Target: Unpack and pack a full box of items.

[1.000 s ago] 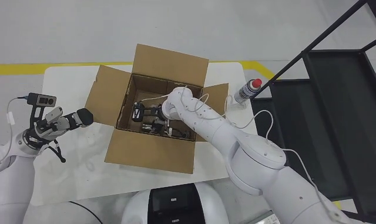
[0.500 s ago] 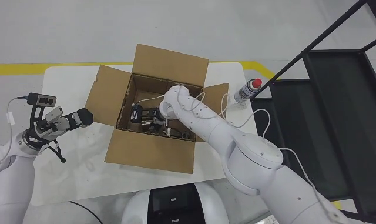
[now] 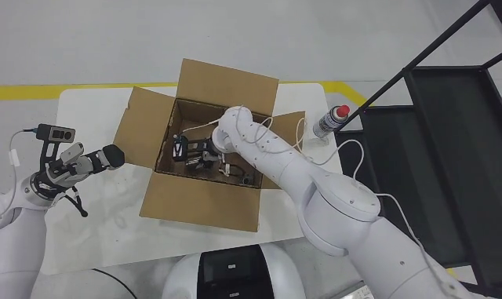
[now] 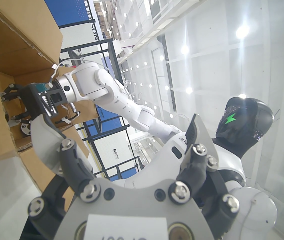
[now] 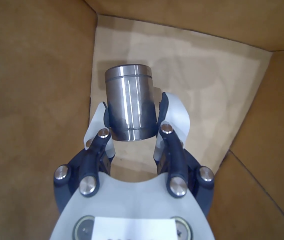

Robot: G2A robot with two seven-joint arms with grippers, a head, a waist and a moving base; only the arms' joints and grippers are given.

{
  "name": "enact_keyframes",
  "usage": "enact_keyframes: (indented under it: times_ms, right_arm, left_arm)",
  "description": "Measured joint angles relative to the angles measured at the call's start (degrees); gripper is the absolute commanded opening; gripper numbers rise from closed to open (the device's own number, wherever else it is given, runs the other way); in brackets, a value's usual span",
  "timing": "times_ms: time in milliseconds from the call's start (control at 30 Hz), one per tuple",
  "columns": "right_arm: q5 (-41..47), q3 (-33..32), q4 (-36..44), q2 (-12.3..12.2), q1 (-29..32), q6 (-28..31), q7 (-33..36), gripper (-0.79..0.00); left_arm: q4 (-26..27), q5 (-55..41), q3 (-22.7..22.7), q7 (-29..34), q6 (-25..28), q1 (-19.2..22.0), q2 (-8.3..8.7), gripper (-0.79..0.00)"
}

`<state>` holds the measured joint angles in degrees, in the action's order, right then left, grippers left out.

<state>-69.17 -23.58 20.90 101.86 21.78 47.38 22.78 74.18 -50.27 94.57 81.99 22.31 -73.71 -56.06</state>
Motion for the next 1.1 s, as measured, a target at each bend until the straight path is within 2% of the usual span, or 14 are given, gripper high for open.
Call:
enact_keyframes:
  times_ms: [333,533,733,867,967,1100]
  right_arm:
    - [-1.7,-2.1,3.4,-3.4,0.9,-0.8,-0.1,-0.785]
    - [-2.8,-4.1,10.0,-6.4,2.5,-0.8,3.6,-0.785]
    - [-3.2,-8.9,24.6,-11.3,7.0,-1.9,12.2,-0.785]
    - [-3.3,-14.4,39.7,-15.5,13.7,-2.4,21.9,-0.785]
    - [-3.0,-18.1,48.4,-17.9,18.4,-2.3,28.3,-0.785]
    - [-2.6,-20.4,53.1,-19.1,21.2,-3.0,32.0,-0.785]
  left_arm:
    - [0.0,0.0,0.0,0.0,0.0,0.0,0.00,0.000]
    - [0.0,0.0,0.0,0.0,0.0,0.0,0.00,0.000]
    - [0.0,0.0,0.0,0.0,0.0,0.0,0.00,0.000]
    - [0.0,0.0,0.0,0.0,0.0,0.0,0.00,0.000]
    - [0.0,0.0,0.0,0.0,0.0,0.0,0.00,0.000]
    - [0.0,0.0,0.0,0.0,0.0,0.0,0.00,0.000]
